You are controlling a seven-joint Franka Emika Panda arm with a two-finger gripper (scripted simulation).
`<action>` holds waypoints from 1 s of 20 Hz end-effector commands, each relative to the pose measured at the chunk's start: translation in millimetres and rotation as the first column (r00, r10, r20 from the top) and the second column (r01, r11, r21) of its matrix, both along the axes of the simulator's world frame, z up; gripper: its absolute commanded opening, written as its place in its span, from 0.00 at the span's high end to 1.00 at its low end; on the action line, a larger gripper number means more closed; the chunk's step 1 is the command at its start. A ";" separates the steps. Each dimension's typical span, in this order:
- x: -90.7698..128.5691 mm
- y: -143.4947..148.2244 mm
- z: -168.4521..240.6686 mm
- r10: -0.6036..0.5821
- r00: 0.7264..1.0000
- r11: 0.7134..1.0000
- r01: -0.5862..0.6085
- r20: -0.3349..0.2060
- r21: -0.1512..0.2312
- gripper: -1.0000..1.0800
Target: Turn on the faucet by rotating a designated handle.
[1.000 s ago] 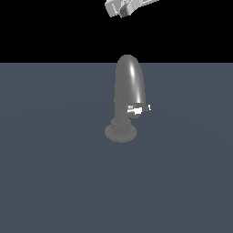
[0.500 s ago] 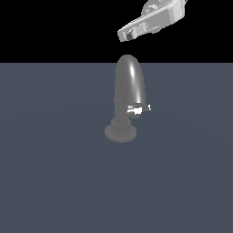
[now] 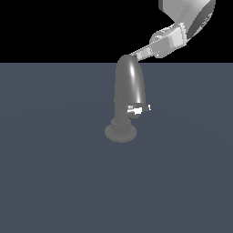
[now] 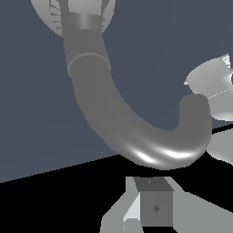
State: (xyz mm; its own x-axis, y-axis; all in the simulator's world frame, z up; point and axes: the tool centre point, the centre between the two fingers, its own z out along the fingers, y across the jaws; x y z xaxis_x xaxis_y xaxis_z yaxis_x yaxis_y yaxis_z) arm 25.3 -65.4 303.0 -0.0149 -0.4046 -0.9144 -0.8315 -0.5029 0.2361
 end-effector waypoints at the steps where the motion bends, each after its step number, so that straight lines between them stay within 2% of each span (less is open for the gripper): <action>1: 3.8 -5.2 -13.3 -0.039 0.998 0.999 0.040 -0.049 0.018 1.00; 10: 9.8 -21.5 -60.9 -0.165 0.962 0.982 0.181 -0.216 0.059 1.00; 20: 3.8 -34.9 -113.7 -0.283 0.876 0.939 0.335 -0.390 0.073 1.00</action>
